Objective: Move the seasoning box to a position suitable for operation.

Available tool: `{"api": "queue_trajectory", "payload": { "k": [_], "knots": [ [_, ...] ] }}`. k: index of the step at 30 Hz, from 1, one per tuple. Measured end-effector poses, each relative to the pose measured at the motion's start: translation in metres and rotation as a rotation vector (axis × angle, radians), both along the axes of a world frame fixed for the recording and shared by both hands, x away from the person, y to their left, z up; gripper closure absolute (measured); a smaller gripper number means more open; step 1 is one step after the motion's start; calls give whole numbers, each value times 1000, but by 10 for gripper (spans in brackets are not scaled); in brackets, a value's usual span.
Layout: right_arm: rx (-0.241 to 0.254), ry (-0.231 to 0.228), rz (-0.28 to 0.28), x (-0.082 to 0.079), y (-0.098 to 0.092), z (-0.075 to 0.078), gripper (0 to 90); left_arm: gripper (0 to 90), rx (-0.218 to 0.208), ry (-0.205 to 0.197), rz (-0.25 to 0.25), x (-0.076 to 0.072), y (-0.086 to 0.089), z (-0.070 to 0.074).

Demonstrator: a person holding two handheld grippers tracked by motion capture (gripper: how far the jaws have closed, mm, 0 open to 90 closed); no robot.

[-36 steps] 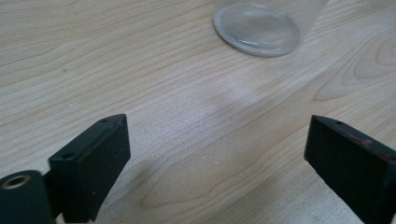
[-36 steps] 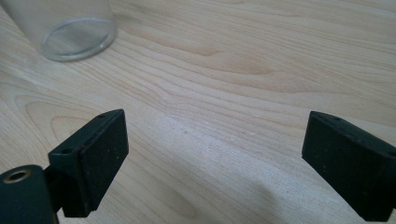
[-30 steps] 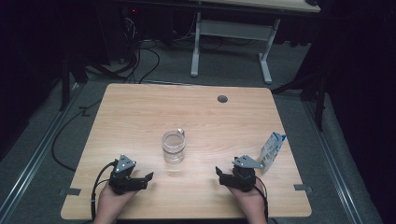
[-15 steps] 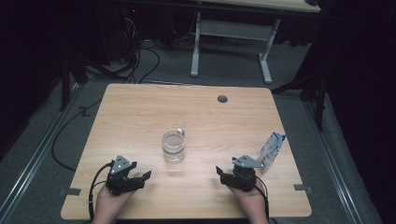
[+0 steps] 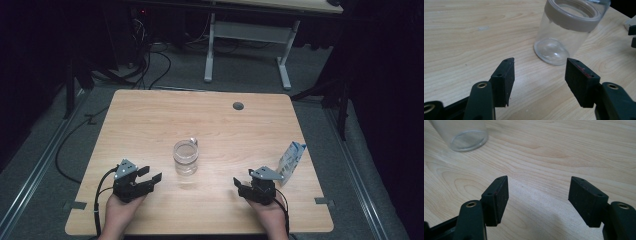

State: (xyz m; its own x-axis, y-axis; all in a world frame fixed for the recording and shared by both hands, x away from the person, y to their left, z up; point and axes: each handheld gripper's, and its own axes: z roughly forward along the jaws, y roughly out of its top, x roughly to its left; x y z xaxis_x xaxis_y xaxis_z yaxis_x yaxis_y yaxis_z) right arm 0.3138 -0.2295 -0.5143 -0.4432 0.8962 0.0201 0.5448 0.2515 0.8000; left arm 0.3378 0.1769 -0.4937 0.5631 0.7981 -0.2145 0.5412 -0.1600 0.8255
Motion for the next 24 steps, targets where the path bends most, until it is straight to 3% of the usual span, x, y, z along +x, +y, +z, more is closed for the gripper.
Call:
{"api": "queue_trajectory", "payload": {
  "k": [4, 7, 10, 17, 24],
  "knots": [
    [6, -3, 1, -1, -1, 0, 326, 470, 5, -26, 10, 4, -2, 8],
    [7, 0, 8, -1, 1, 0, 327, 501, 54, -45, -5, 12, -10, 16],
    [2, -3, 18, -1, 2, 0, 359, 542, 75, -63, 7, 21, -16, 19],
    [13, 4, 9, -4, 3, 1, 419, 669, 53, -90, 17, 44, -24, 21],
    [27, 12, 7, -5, 2, 3, 441, 833, 71, -95, 25, 75, -37, 20]
  ]
}}
